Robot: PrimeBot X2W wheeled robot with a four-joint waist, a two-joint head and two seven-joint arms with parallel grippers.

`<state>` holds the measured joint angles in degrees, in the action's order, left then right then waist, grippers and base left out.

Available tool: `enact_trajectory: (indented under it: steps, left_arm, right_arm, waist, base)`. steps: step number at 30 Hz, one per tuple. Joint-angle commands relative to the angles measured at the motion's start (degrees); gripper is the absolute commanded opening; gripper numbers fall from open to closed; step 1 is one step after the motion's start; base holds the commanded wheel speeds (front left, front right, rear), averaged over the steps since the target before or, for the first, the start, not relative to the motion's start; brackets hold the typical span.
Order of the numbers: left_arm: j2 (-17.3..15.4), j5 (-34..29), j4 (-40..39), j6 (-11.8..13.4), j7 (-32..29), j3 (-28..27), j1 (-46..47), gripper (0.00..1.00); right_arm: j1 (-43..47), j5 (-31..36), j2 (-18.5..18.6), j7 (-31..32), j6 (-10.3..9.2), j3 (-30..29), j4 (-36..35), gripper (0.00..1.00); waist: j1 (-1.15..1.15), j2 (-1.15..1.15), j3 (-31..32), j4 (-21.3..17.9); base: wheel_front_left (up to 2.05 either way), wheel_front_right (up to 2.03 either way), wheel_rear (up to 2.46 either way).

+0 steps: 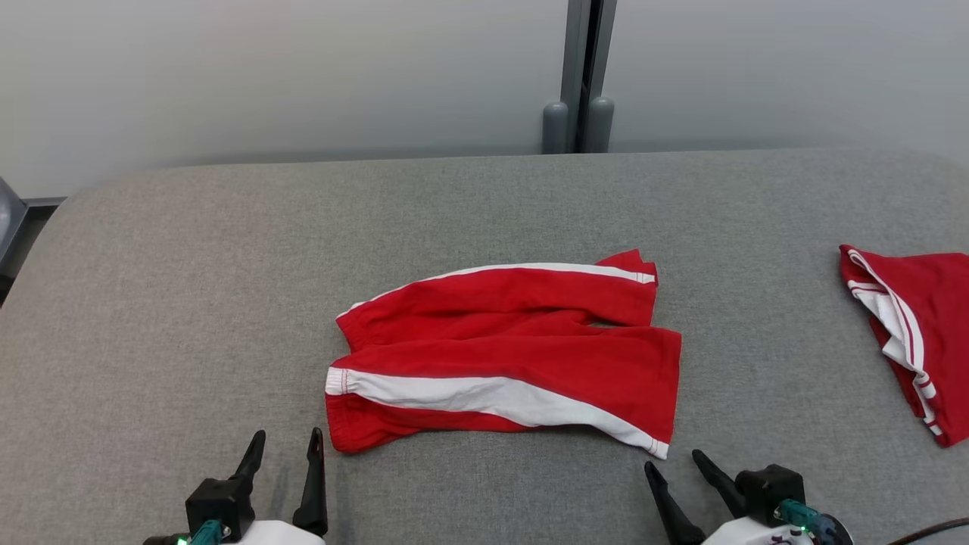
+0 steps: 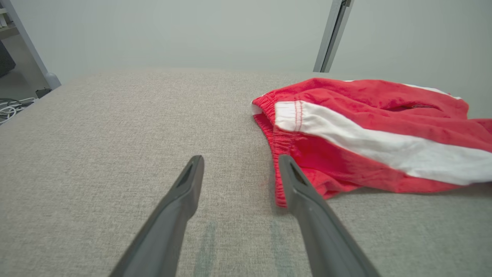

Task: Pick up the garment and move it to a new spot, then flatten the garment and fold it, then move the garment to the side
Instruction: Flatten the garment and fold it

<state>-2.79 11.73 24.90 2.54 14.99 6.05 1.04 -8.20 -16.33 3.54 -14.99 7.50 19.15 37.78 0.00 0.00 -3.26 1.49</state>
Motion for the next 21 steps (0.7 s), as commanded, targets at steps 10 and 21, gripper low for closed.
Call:
enact_trajectory:
  steps: [10, 21]
  left_arm:
    - [-0.26, 0.28, 0.03, 0.05, 0.25, 0.54, 2.19, 1.0]
    - [-0.26, 1.57, -0.94, -1.08, 0.25, 1.95, 2.51, 1.0]
  right_arm:
    - [-3.8, 0.05, 1.24, -0.24, -0.02, 1.02, 3.5, 0.63]
    - [-4.3, 0.82, 2.73, -0.12, -0.02, -1.88, 3.67, 0.0]
  waist:
    - [0.0, 0.0, -2.34, 1.93]
    - [0.0, 0.0, -1.9, 1.9]
  base:
    - [0.0, 0.0, 0.0]
    - [0.0, 0.0, 0.0]
